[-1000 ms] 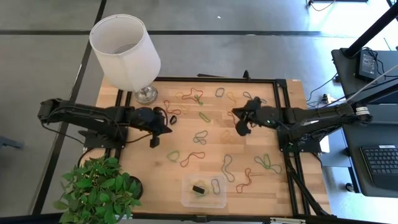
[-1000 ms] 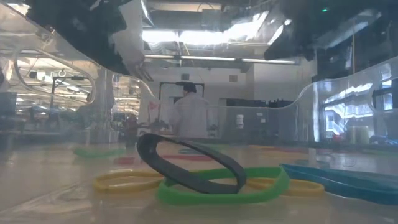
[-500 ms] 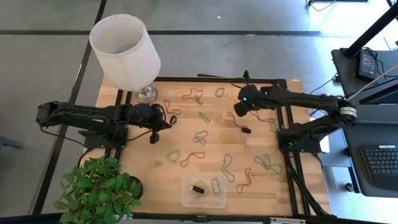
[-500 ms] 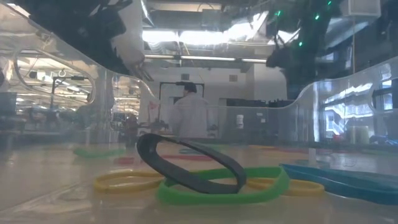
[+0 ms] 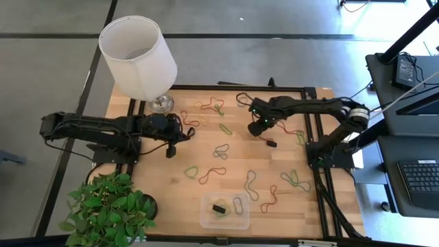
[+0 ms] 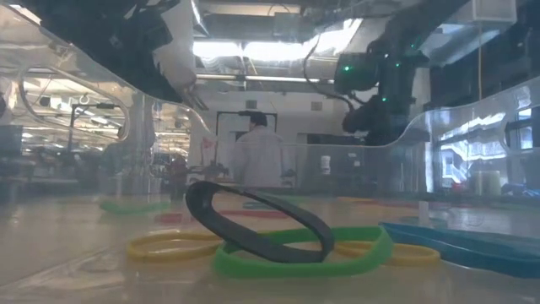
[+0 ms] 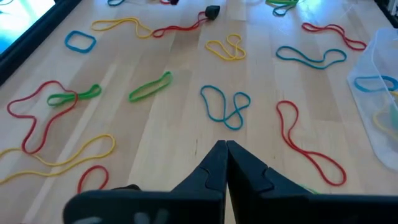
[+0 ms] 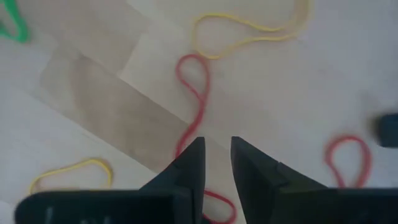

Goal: Pick and place rubber bands into bin
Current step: Put the red rubber band into the transparent bin

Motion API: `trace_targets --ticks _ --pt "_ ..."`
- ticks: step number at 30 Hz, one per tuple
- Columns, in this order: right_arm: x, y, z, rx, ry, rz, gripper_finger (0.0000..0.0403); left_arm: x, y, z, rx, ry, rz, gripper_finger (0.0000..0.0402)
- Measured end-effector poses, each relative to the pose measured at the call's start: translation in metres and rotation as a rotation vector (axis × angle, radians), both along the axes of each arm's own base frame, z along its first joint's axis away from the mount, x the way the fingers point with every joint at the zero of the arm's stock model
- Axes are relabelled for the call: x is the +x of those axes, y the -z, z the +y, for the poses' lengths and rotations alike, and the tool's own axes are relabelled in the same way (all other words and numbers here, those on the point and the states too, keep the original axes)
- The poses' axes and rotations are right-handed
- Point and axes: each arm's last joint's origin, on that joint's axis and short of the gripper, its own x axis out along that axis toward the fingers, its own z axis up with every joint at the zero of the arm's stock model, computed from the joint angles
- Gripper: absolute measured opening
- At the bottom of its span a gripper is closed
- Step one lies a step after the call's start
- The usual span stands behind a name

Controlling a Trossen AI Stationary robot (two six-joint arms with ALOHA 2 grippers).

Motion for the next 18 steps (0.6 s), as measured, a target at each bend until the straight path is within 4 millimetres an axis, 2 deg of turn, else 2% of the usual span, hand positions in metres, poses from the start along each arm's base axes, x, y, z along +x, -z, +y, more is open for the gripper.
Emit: trace_targets --ticks 5,13,18 --pt "0.006 0.011 0.001 0.041 0.001 0.006 0.0089 0.000 0.000 0.000 -0.029 -0.013 -0.002 0.0002" --pt "0.011 0.022 0.001 0.061 0.027 0.015 0.0152 0.000 0.000 0.000 -0.038 -0.018 -0.003 0.0002" --pt "0.015 0.033 0.006 0.073 0.013 0.049 0.0172 0.000 0.000 0.000 -0.040 -0.019 -0.003 0.0002"
